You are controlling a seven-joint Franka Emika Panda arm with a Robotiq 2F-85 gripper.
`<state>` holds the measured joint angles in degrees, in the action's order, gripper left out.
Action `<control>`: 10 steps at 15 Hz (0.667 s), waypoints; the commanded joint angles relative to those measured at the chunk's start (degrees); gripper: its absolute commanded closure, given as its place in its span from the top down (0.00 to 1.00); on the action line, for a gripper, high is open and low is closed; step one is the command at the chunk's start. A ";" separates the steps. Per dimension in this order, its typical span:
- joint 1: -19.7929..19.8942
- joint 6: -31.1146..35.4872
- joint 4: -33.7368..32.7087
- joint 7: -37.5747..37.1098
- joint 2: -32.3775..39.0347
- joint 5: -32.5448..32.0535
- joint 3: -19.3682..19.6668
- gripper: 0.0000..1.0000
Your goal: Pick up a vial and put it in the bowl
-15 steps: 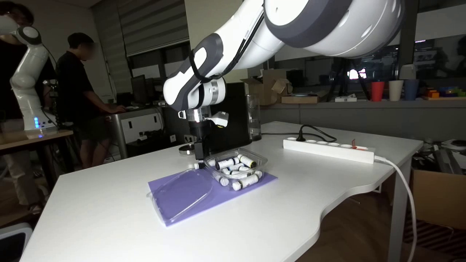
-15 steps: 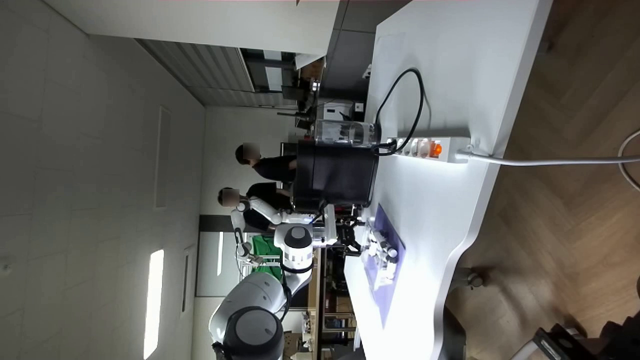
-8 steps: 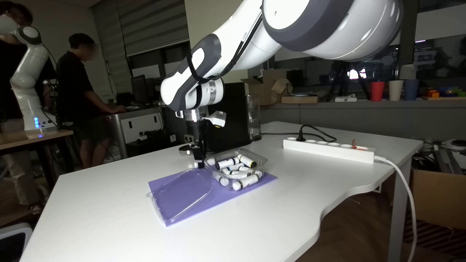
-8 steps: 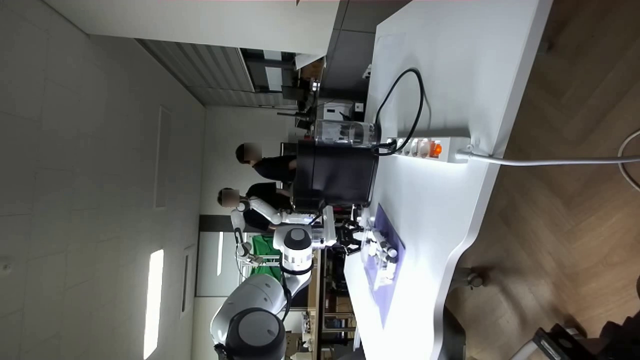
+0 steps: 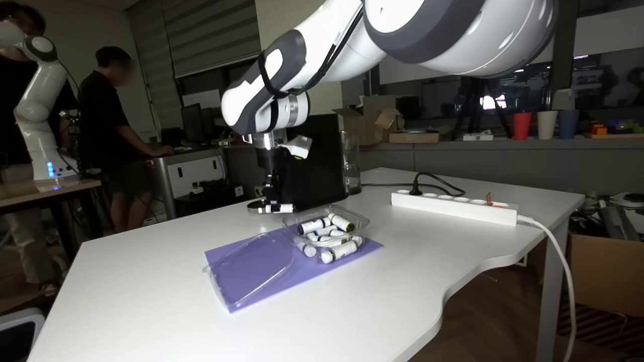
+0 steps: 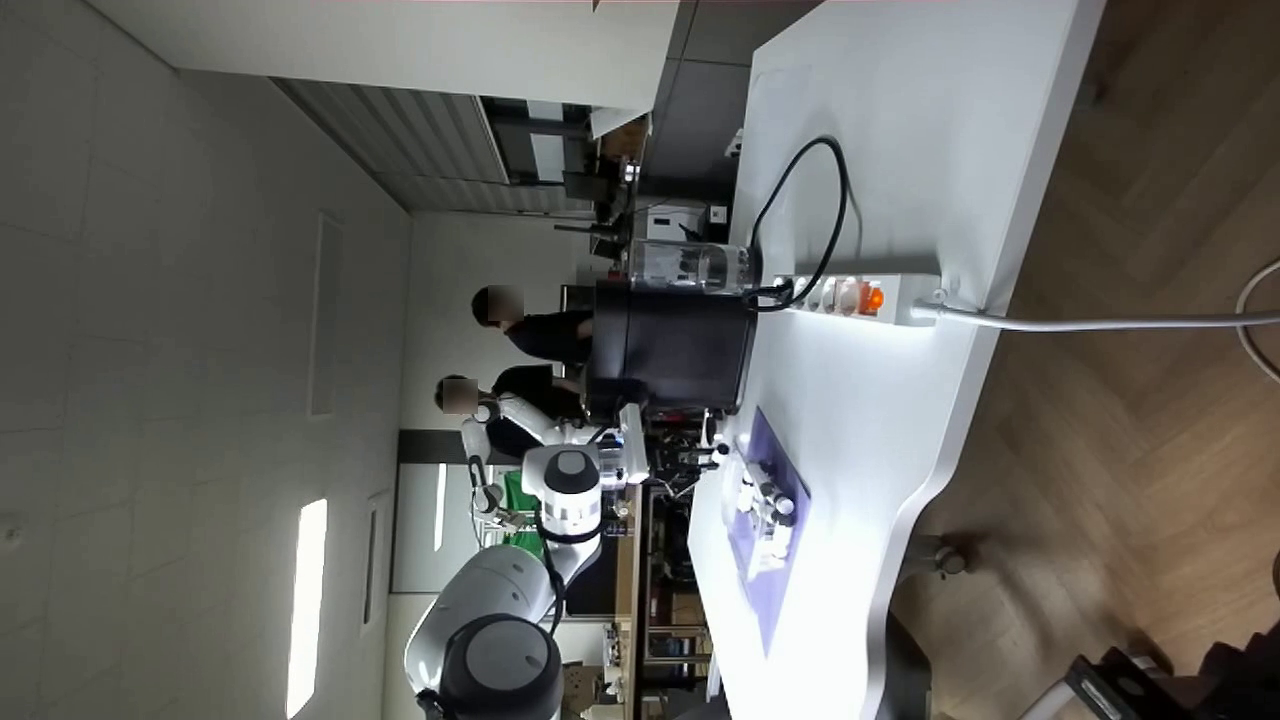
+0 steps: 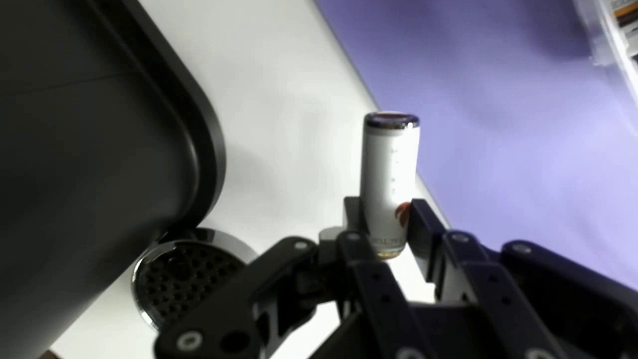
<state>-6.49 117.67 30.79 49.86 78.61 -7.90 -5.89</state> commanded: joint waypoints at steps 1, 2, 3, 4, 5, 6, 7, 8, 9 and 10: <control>-0.12 -1.54 -1.08 -2.94 -3.37 -0.24 0.83 0.07; -0.24 -2.35 -0.83 -3.43 -4.29 -0.56 1.25 0.07; -0.64 -4.51 -0.08 -4.48 -5.64 -1.64 2.58 0.07; -0.61 -6.40 0.61 -4.74 -6.76 -2.06 3.11 0.07; -0.41 -8.14 0.99 -4.71 -7.63 -2.09 3.33 0.07; -0.27 -9.79 1.36 -4.76 -8.39 -2.24 3.64 0.07; -0.13 -11.82 1.82 -4.42 -9.22 -2.25 3.96 0.07; -0.03 -13.98 2.23 -3.90 -10.03 -2.37 4.35 0.07; 0.19 -15.92 2.44 -3.36 -10.58 -2.16 4.49 0.07; 0.55 -18.62 2.68 -2.47 -11.20 -1.69 4.20 0.07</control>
<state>-6.39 104.41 30.34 47.31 70.92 -9.31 -2.08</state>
